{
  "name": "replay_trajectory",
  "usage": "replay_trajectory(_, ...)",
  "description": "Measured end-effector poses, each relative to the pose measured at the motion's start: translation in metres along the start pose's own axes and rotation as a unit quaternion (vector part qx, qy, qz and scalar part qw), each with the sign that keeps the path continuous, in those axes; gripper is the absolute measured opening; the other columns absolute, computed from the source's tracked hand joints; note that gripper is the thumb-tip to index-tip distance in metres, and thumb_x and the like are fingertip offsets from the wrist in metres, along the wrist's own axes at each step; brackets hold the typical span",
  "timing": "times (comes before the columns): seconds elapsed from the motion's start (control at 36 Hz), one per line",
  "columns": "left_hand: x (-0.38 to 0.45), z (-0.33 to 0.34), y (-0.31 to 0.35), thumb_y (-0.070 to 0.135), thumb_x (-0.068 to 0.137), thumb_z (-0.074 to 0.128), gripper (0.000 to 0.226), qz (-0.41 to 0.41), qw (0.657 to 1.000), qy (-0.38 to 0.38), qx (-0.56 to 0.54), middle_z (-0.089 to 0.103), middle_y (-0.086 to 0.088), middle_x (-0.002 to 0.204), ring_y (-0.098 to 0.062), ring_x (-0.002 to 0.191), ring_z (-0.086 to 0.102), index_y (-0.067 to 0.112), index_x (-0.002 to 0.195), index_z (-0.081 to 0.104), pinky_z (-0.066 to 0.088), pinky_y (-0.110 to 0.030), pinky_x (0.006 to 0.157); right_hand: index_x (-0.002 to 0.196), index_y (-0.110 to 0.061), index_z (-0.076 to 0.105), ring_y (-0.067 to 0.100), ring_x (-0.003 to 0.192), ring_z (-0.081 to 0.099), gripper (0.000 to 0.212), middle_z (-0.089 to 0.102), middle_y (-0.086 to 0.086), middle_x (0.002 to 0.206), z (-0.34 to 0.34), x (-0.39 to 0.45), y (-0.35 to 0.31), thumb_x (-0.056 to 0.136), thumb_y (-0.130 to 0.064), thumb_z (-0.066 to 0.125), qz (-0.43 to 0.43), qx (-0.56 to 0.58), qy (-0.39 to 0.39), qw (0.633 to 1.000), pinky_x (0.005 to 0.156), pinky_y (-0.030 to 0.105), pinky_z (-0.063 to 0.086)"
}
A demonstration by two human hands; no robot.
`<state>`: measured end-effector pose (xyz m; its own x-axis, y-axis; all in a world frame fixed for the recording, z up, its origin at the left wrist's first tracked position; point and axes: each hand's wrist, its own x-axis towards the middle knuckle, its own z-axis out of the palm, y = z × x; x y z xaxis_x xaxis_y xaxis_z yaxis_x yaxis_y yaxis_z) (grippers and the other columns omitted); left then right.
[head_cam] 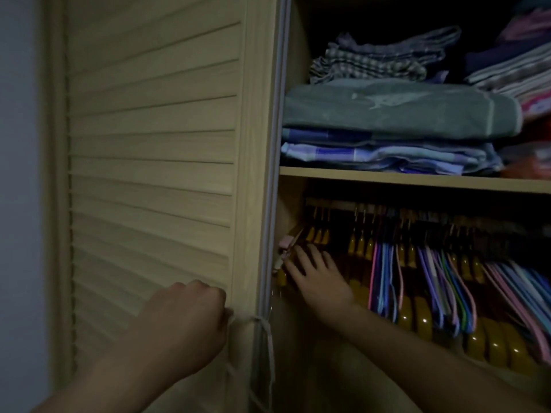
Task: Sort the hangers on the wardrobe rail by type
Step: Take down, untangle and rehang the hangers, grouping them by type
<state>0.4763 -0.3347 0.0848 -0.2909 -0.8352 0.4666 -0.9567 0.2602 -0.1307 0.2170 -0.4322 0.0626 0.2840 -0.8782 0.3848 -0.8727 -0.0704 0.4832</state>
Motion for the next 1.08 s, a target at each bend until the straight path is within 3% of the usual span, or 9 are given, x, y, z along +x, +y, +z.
replay_trajectory(0.11, 0.003, -0.004, 0.003, 0.054, 0.097, 0.038, 0.038, 0.0, 1.0, -0.008, 0.022, 0.063, 0.0, 0.11, -0.025, 0.105, 0.061, 0.021, 0.1, 0.058, 0.04, -0.035, 0.073, 0.154, -0.026, -0.019, 0.045, 0.147, -0.017, 0.111, -0.028, 0.015, 0.159, 0.009, 0.03, -0.008, 0.087, -0.026, 0.069, 0.006, -0.013, -0.017, 1.0, 0.117, 0.064, 0.011)
replay_trajectory(0.22, 0.006, -0.004, 0.005, 0.054, 0.097, 0.037, 0.036, 0.003, 1.0, -0.009, 0.004, 0.062, 0.001, 0.108, -0.023, 0.104, 0.061, 0.024, 0.099, 0.057, 0.046, -0.035, 0.08, 0.157, -0.024, -0.004, 0.049, 0.146, -0.012, 0.095, -0.021, 0.014, 0.162, 0.013, 0.049, -0.016, 0.09, -0.032, 0.063, 0.006, -0.024, -0.018, 1.0, 0.112, 0.068, 0.022)
replay_trajectory(0.33, 0.008, -0.005, 0.002, 0.054, 0.097, 0.037, 0.029, 0.006, 1.0, -0.014, -0.024, 0.062, 0.002, 0.108, -0.022, 0.104, 0.061, 0.029, 0.089, 0.048, 0.042, -0.035, 0.076, 0.158, -0.022, 0.004, 0.052, 0.145, -0.011, 0.084, -0.02, 0.015, 0.162, 0.02, 0.058, -0.023, 0.094, -0.038, 0.056, 0.034, -0.015, -0.027, 0.999, 0.106, 0.071, 0.029)
replay_trajectory(0.53, 0.008, -0.01, -0.004, 0.059, 0.094, 0.038, 0.031, -0.009, 0.998, -0.026, -0.053, 0.063, 0.003, 0.111, -0.02, 0.108, 0.061, 0.03, 0.088, 0.047, 0.047, -0.034, 0.081, 0.155, -0.026, 0.016, 0.051, 0.146, -0.004, 0.084, -0.027, 0.008, 0.16, 0.033, 0.062, -0.033, 0.088, -0.007, 0.063, 0.095, 0.061, -0.028, 0.993, 0.081, 0.057, 0.056)
replay_trajectory(0.67, 0.01, -0.01, -0.007, 0.06, 0.093, 0.037, 0.031, -0.01, 0.998, -0.037, -0.056, 0.063, 0.003, 0.111, -0.019, 0.108, 0.061, 0.032, 0.091, 0.049, 0.042, -0.033, 0.076, 0.156, -0.02, 0.015, 0.05, 0.141, 0.017, 0.081, -0.023, 0.007, 0.162, 0.025, 0.054, -0.026, 0.09, 0.0, 0.056, 0.075, 0.037, -0.039, 0.996, 0.076, 0.046, 0.059)
replay_trajectory(0.78, 0.012, -0.009, -0.009, 0.061, 0.093, 0.038, 0.03, -0.015, 0.997, -0.039, -0.063, 0.062, 0.003, 0.114, -0.018, 0.109, 0.061, 0.034, 0.095, 0.052, 0.043, -0.033, 0.077, 0.153, -0.016, 0.026, 0.045, 0.127, 0.035, 0.074, -0.016, 0.009, 0.161, 0.025, 0.05, -0.019, 0.088, 0.0, 0.059, 0.079, 0.021, -0.027, 0.996, 0.069, 0.042, 0.058)
replay_trajectory(0.97, 0.014, -0.003, -0.014, 0.061, 0.093, 0.036, 0.038, -0.008, 0.998, -0.03, -0.055, 0.062, 0.004, 0.114, -0.018, 0.109, 0.061, 0.031, 0.103, 0.057, 0.047, -0.033, 0.085, 0.149, -0.013, 0.034, 0.04, 0.127, 0.035, 0.06, 0.007, 0.014, 0.157, 0.016, 0.045, -0.006, 0.093, -0.01, 0.056, 0.082, -0.016, -0.022, 0.996, 0.073, 0.041, 0.057)
replay_trajectory(1.08, 0.014, -0.006, -0.01, 0.059, 0.095, 0.037, 0.037, -0.002, 0.998, -0.025, -0.054, 0.063, 0.004, 0.112, -0.019, 0.109, 0.061, 0.028, 0.101, 0.057, 0.048, -0.033, 0.085, 0.141, -0.014, 0.047, 0.043, 0.131, 0.029, 0.051, 0.006, 0.013, 0.157, 0.015, 0.046, -0.001, 0.092, -0.013, 0.059, 0.078, -0.064, -0.068, 0.993, 0.072, 0.039, 0.056)
